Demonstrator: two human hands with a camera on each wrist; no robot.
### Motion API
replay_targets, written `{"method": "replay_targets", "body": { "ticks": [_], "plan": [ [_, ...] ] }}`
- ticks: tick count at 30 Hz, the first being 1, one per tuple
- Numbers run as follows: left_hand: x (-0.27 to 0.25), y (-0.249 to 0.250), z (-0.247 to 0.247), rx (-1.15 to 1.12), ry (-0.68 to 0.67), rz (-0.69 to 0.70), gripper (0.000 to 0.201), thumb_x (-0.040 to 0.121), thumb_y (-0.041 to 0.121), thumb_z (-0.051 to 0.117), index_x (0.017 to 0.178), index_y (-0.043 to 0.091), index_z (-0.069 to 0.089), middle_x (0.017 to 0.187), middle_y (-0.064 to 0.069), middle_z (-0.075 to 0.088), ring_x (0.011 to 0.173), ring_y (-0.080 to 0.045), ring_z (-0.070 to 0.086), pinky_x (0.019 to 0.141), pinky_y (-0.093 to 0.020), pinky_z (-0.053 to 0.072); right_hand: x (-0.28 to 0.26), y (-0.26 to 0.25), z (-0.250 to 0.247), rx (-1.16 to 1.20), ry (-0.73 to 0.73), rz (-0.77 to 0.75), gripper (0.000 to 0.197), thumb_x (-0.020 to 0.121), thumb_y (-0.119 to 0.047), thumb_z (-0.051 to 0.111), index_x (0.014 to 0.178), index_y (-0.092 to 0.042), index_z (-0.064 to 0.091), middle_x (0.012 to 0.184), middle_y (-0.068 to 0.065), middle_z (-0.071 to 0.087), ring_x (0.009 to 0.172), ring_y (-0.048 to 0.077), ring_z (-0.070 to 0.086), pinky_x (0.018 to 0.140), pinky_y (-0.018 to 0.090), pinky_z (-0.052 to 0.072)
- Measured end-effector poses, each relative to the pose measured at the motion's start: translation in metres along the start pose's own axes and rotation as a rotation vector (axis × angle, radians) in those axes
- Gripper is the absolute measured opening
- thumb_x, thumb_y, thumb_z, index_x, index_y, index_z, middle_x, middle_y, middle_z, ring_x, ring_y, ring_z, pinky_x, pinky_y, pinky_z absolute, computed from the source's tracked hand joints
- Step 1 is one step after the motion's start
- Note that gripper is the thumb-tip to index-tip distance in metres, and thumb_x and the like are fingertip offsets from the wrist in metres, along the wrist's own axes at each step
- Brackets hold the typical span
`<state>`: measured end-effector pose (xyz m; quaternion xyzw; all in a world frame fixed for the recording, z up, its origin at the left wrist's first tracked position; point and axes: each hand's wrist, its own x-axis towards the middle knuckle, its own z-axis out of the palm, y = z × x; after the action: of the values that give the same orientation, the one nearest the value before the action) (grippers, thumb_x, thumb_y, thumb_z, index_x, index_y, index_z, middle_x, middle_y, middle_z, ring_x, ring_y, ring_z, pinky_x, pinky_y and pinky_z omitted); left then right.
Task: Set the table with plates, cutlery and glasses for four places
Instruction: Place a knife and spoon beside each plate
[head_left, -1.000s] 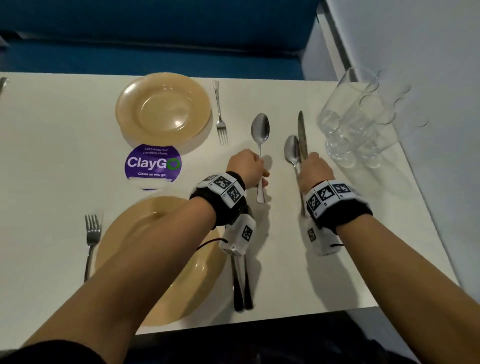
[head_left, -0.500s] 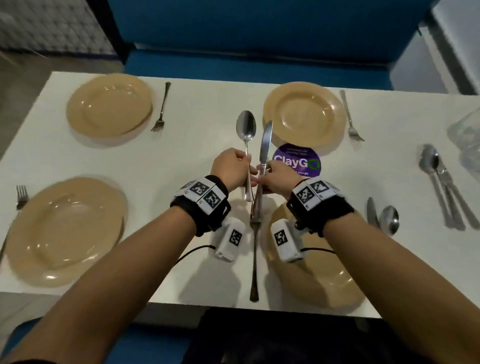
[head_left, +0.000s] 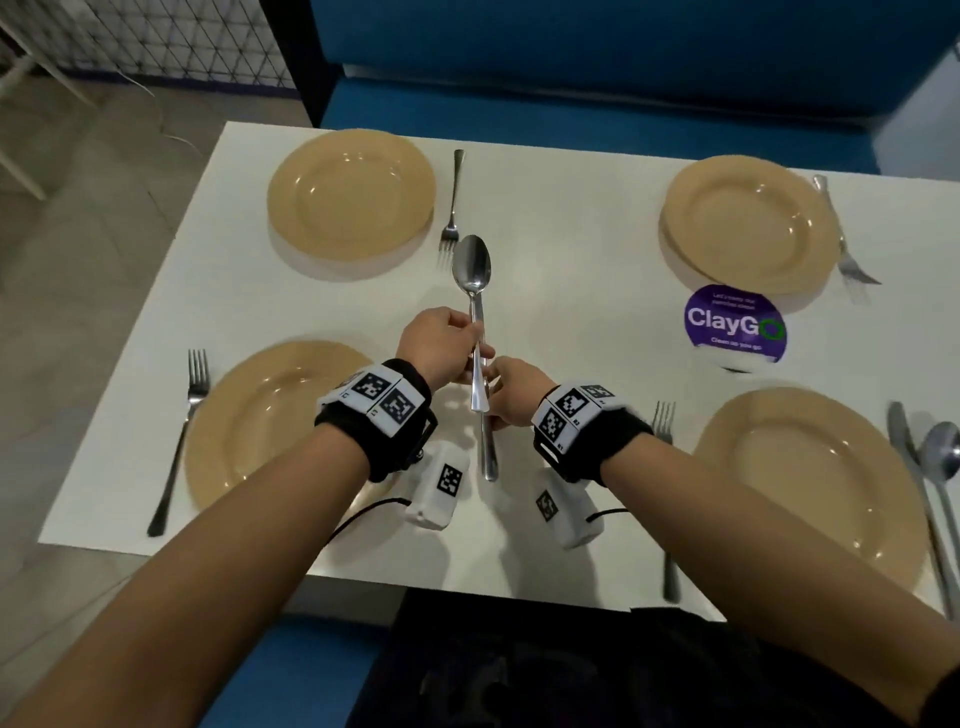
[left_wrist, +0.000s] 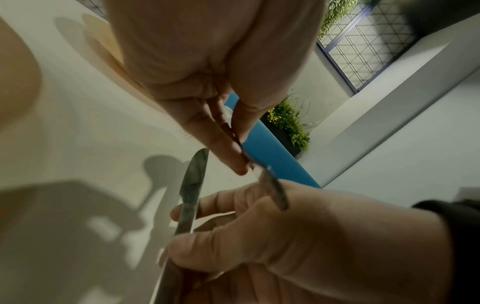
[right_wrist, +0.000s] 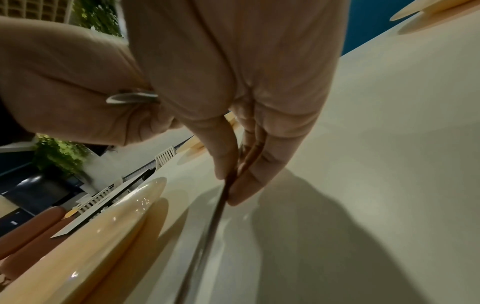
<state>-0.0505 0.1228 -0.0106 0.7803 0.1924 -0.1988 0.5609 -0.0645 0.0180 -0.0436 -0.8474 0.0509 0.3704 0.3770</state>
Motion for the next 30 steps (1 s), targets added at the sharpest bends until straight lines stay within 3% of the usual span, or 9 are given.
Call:
{"method": "replay_targets", "body": {
  "ticks": [7,13,16,18,20,22,24,27,30],
  "plan": [
    [0.009,-0.022,-0.044,0.1,-0.088,0.026,0.009,0.094,0.015,0.055,0.087,0.009,0.058,0.074,-0.003,0.068,0.059,-0.019,0.065,0.055,-0.029,0.057,0.011,-0.017,0.038,-0.032,0.105,0.074,0.026,0.079,0.0,0.064,0.095,-0.01,0.047,0.107,0.018,0.063,0.095,0.035,0.066,0.08,0.046,0.057],
    [0.003,-0.036,-0.047,0.072,-0.142,-0.003,0.018,0.093,0.011,0.057,0.074,0.013,0.057,0.075,-0.01,0.068,0.061,-0.022,0.067,0.057,-0.029,0.058,0.009,-0.011,0.046,-0.074,0.214,0.127,0.047,0.071,-0.006,0.076,0.111,-0.008,0.052,0.109,0.012,0.062,0.09,0.025,0.06,0.074,0.031,0.051],
    [0.001,-0.042,-0.046,0.044,-0.165,-0.024,0.014,0.092,0.011,0.058,0.078,0.011,0.057,0.078,-0.013,0.068,0.063,-0.024,0.068,0.063,-0.034,0.059,0.008,-0.01,0.041,-0.086,0.253,0.123,0.038,0.075,-0.012,0.074,0.109,-0.01,0.058,0.109,0.009,0.064,0.097,0.025,0.062,0.074,0.028,0.05],
    [-0.002,-0.044,-0.044,0.036,-0.175,-0.029,0.014,0.091,0.011,0.06,0.078,0.01,0.057,0.078,-0.014,0.068,0.062,-0.024,0.069,0.067,-0.037,0.06,0.006,-0.015,0.035,-0.005,0.341,0.098,0.023,0.086,-0.023,0.064,0.102,-0.008,0.066,0.095,0.008,0.068,0.086,0.021,0.065,0.069,0.024,0.051],
    [-0.005,-0.043,-0.041,0.06,-0.186,-0.023,0.015,0.091,0.013,0.062,0.076,0.01,0.057,0.078,-0.015,0.069,0.065,-0.026,0.069,0.069,-0.037,0.06,0.006,-0.019,0.026,0.183,0.374,0.068,0.034,0.092,-0.034,0.054,0.086,-0.005,0.07,0.072,0.006,0.066,0.07,0.02,0.065,0.074,0.03,0.056],
    [-0.009,-0.04,-0.035,0.075,-0.196,-0.013,0.018,0.09,0.011,0.061,0.073,0.011,0.057,0.08,-0.016,0.07,0.072,-0.032,0.071,0.075,-0.042,0.059,0.005,-0.022,0.019,0.331,0.325,0.066,0.04,0.091,-0.038,0.056,0.069,-0.006,0.068,0.059,0.003,0.061,0.059,0.018,0.062,0.082,0.034,0.056],
    [-0.01,-0.04,-0.03,0.123,-0.193,0.021,0.019,0.089,0.01,0.061,0.07,0.013,0.058,0.084,-0.018,0.072,0.077,-0.033,0.072,0.078,-0.045,0.059,0.004,-0.021,0.016,0.462,0.277,0.077,0.033,0.086,-0.028,0.067,0.076,0.003,0.07,0.061,0.007,0.061,0.058,0.016,0.06,0.08,0.033,0.055],
    [-0.014,-0.04,-0.026,0.242,-0.156,0.076,0.013,0.086,0.023,0.068,0.08,0.012,0.066,0.084,-0.013,0.074,0.079,-0.027,0.072,0.08,-0.039,0.058,0.0,-0.012,0.009,0.571,0.31,0.104,0.023,0.083,-0.011,0.069,0.082,0.012,0.068,0.066,0.012,0.062,0.062,0.021,0.062,0.077,0.033,0.056],
    [-0.014,-0.044,-0.026,0.599,-0.042,0.153,0.032,0.087,0.034,0.064,0.104,0.007,0.065,0.094,-0.011,0.072,0.094,-0.023,0.068,0.089,-0.034,0.051,-0.002,0.001,0.005,0.536,0.398,0.135,0.017,0.083,-0.013,0.071,0.068,-0.005,0.066,0.071,0.013,0.067,0.072,0.029,0.068,0.08,0.039,0.058]
  ]
}}
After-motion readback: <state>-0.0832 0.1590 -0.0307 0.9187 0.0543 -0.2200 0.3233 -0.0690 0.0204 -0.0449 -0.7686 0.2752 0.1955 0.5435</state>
